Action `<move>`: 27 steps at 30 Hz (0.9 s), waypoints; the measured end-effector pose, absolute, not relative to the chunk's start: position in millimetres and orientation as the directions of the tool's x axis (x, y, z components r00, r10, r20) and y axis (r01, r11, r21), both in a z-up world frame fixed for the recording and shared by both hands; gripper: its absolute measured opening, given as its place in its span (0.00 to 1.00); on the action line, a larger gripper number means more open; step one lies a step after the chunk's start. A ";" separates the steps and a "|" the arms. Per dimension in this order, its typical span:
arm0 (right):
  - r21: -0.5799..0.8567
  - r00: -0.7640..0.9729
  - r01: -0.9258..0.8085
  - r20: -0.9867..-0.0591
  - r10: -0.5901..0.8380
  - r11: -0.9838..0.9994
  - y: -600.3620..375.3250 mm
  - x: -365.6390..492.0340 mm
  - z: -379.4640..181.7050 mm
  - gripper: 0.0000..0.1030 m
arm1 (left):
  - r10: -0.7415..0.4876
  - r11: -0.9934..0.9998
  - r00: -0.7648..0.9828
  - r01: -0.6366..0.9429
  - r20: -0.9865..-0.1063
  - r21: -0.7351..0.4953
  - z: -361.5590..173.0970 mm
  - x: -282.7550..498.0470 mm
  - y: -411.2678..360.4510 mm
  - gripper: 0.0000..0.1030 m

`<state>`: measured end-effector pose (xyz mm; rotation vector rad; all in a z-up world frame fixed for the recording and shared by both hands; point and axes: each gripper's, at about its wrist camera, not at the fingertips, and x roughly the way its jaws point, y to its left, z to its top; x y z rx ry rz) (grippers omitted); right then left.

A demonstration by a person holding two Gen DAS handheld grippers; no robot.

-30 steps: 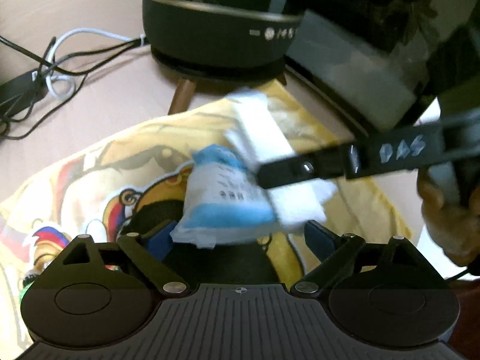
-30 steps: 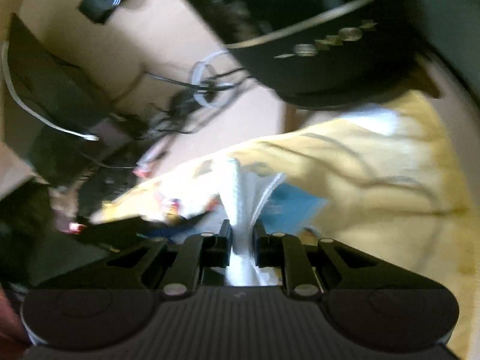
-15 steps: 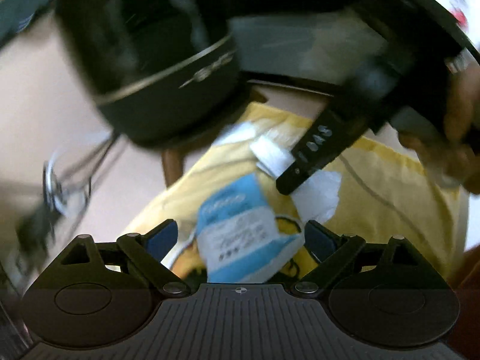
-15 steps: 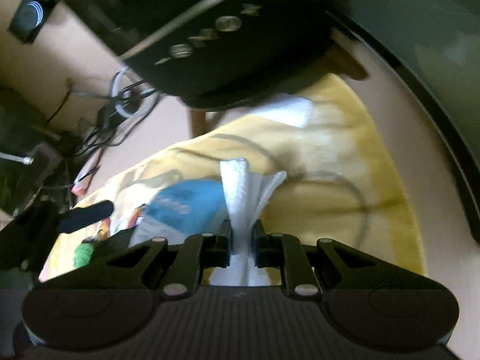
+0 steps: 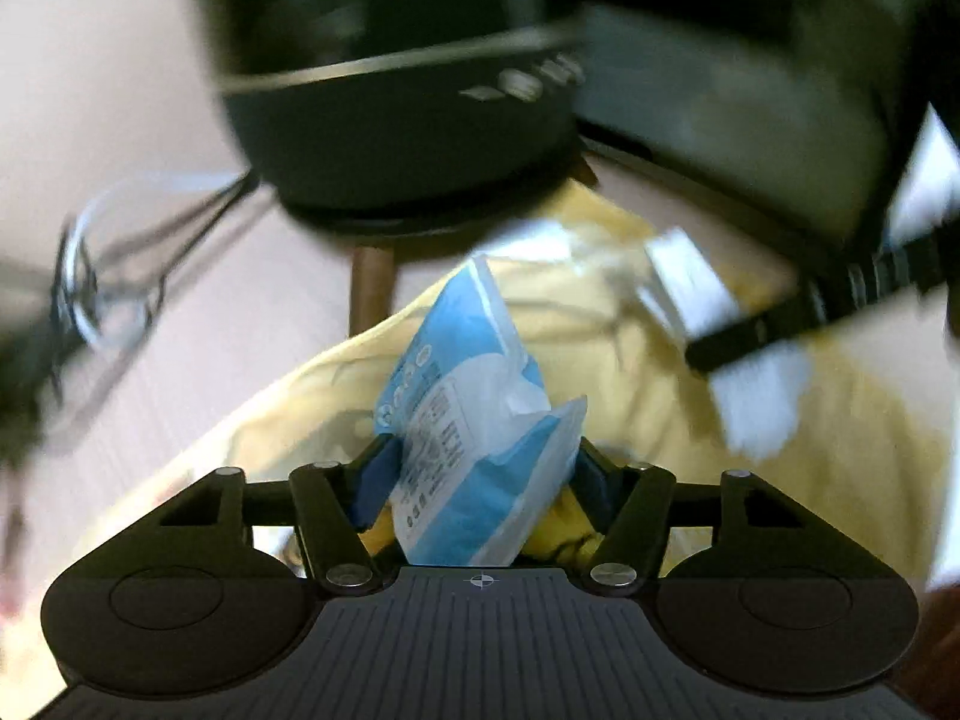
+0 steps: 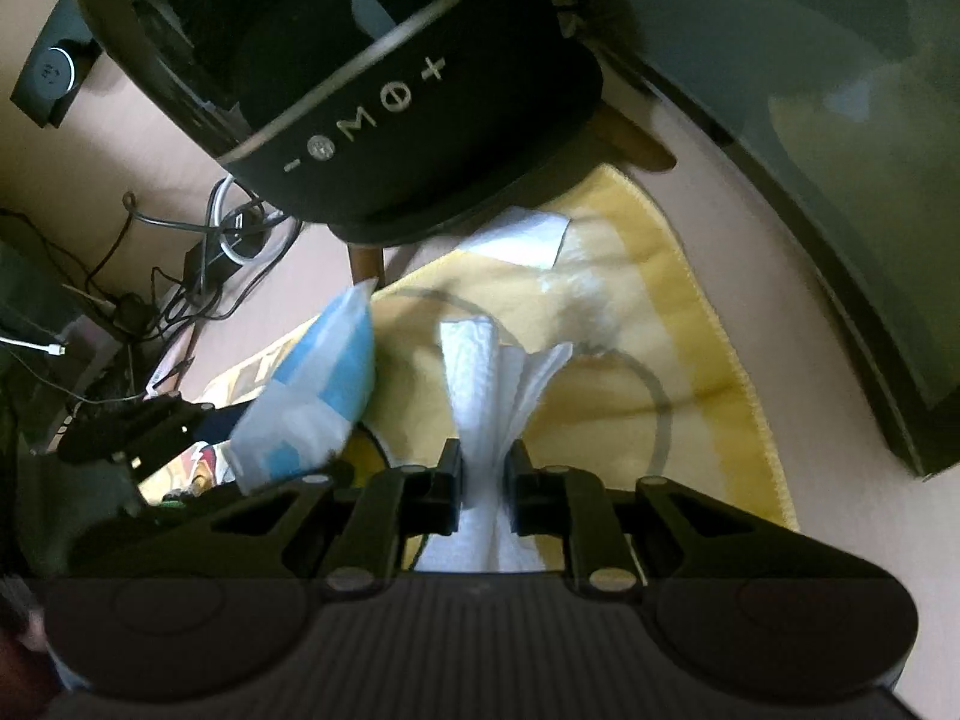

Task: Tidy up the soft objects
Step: 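Hold the wipes pack with the left tool while the right tool wipes it with the tissue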

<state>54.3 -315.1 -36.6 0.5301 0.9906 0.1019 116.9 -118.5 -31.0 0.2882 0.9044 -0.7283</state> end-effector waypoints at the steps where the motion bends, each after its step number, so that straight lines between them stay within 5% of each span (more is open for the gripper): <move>1: 0.461 0.565 0.147 -0.765 0.308 0.875 -315.2 53.4 -32.9 0.14 | -0.505 0.735 0.358 0.656 -0.785 -0.174 -26.5 121.5 -113.8 0.58; 3: 0.435 0.595 0.123 -0.752 0.285 0.892 -316.4 50.3 -21.2 0.13 | -0.600 0.707 0.299 0.631 -0.742 -0.318 -17.8 121.4 -111.6 0.53; 8: 0.472 0.648 0.036 -0.682 0.339 0.881 -315.9 46.0 6.6 0.13 | -0.681 0.647 0.202 0.616 -0.704 -0.450 -25.1 107.5 -123.4 0.52; 20: 0.563 0.584 0.121 -0.706 0.399 0.818 -326.2 49.7 -26.9 0.14 | -0.578 0.746 0.287 0.565 -0.764 -0.353 -35.3 103.0 -113.3 0.82; 27: 0.423 0.499 0.167 -0.815 0.294 0.891 -315.5 55.6 -50.8 0.14 | -0.499 0.804 0.331 0.522 -0.801 -0.285 -34.5 105.0 -105.2 0.92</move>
